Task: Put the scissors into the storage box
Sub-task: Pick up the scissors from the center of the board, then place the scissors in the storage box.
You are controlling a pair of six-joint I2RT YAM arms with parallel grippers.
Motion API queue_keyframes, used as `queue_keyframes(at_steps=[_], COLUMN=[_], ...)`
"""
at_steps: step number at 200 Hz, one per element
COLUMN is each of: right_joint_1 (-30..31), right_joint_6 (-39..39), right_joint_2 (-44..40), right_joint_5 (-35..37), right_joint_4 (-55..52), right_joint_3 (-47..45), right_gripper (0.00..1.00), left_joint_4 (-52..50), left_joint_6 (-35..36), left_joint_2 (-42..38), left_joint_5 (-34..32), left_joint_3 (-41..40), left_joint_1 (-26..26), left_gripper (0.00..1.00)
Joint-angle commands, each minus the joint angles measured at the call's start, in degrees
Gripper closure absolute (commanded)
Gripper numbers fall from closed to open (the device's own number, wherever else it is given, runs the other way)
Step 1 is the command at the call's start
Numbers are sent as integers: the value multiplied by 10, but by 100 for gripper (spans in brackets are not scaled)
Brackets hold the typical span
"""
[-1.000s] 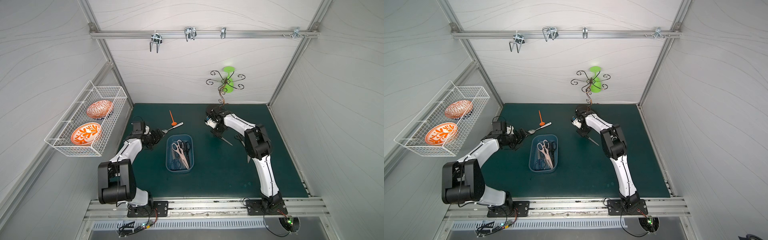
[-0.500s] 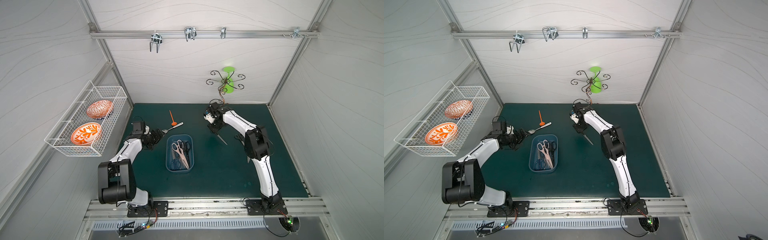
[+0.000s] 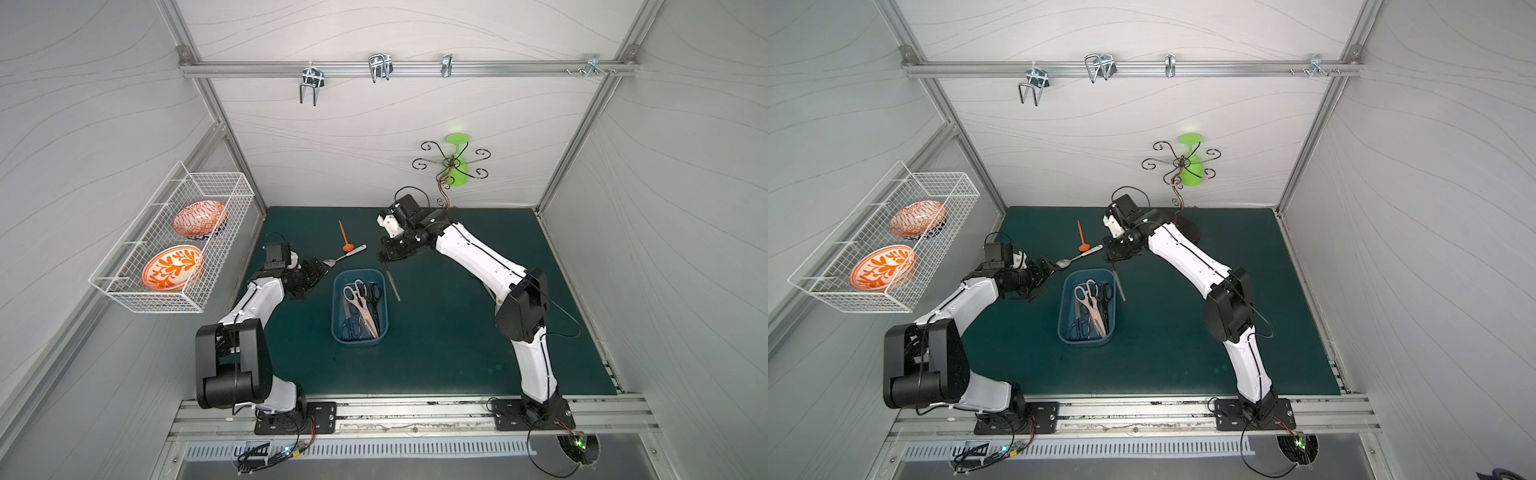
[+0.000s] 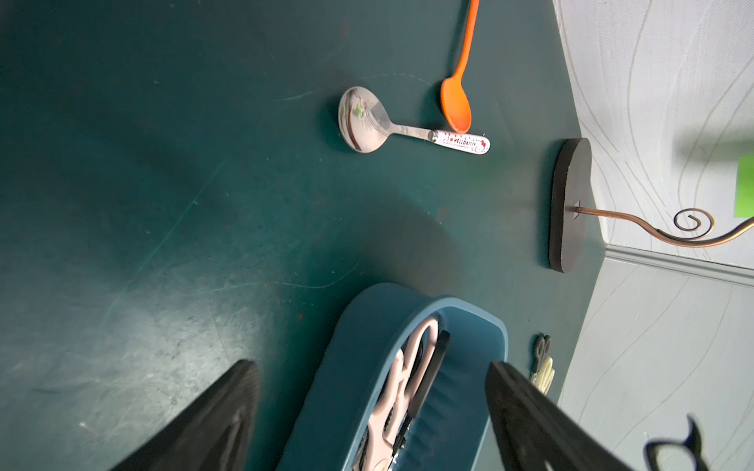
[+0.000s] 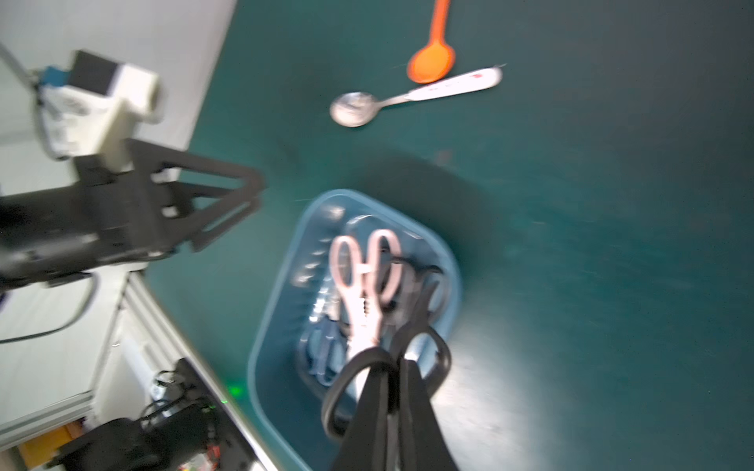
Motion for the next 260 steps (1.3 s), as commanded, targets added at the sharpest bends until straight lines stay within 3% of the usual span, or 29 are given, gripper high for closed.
queue_keyframes(at_steps=[1, 54, 97, 189, 260], right_joint_1=[20, 82, 117, 148, 147], right_joint_6=[98, 216, 251, 291, 263], right_joint_2=[-11, 0, 42, 106, 103], right_joint_5=[14, 177, 212, 205, 173], right_joint_4=[93, 187, 209, 189, 188], right_joint_3=[-37, -124, -110, -90, -64], right_gripper=[100, 100, 100, 100, 76], left_joint_4=[-10, -16, -13, -7, -2], left_joint_6=[4, -2, -5, -8, -7], left_joint_2=[-19, -23, -22, -22, -25], left_joint_5=[-21, -36, -34, -27, -22], left_joint_3=[16, 15, 15, 14, 14], left_joint_1=[8, 29, 30, 33, 33], left_gripper=[9, 9, 8, 9, 8])
